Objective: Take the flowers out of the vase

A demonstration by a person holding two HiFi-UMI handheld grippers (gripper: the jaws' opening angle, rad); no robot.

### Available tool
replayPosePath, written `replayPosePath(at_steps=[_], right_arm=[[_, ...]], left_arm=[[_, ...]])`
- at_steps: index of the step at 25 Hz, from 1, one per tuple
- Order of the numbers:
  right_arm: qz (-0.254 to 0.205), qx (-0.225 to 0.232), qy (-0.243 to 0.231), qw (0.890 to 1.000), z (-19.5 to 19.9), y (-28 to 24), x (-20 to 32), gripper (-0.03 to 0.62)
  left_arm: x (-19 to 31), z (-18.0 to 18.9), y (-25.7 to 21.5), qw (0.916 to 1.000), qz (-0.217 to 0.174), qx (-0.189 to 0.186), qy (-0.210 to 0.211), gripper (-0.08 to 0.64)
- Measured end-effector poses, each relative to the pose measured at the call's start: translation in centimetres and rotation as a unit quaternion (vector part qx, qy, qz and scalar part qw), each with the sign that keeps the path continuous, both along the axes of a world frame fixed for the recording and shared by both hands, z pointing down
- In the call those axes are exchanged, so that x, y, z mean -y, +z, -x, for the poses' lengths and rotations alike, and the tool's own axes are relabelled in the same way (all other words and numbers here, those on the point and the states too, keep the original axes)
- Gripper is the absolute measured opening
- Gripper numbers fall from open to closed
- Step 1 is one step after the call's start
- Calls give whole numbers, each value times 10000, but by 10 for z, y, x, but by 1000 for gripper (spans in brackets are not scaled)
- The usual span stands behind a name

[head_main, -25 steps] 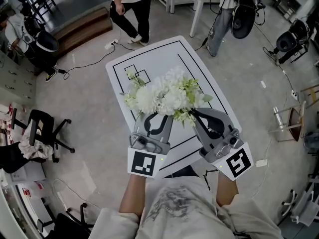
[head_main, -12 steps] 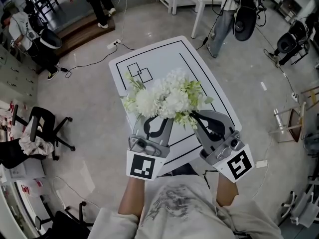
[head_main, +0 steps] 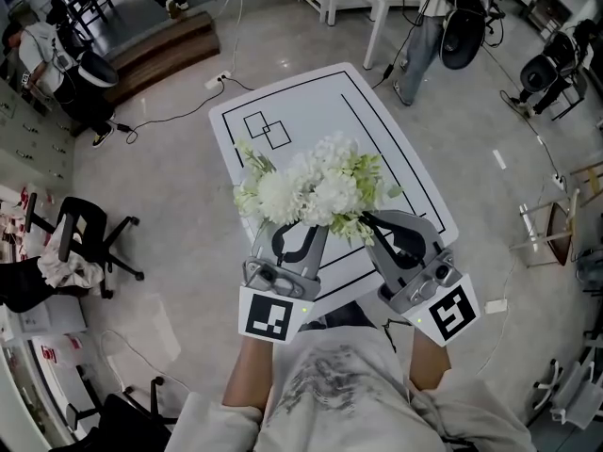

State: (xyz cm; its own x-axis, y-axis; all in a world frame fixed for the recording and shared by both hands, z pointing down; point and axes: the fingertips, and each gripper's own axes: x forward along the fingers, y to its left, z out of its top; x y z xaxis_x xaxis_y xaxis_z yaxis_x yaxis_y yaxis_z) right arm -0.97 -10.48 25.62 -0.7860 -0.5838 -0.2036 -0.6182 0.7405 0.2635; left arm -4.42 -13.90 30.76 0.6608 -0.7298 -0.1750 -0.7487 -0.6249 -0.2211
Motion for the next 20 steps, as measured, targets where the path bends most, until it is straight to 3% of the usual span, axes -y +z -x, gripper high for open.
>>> replayPosePath(at_steps=[20], right_arm=[[36,-29,23,10000,-1,6,-18,17]], left_arm=[[-18,-1,3,10000,-8,34,68,28]])
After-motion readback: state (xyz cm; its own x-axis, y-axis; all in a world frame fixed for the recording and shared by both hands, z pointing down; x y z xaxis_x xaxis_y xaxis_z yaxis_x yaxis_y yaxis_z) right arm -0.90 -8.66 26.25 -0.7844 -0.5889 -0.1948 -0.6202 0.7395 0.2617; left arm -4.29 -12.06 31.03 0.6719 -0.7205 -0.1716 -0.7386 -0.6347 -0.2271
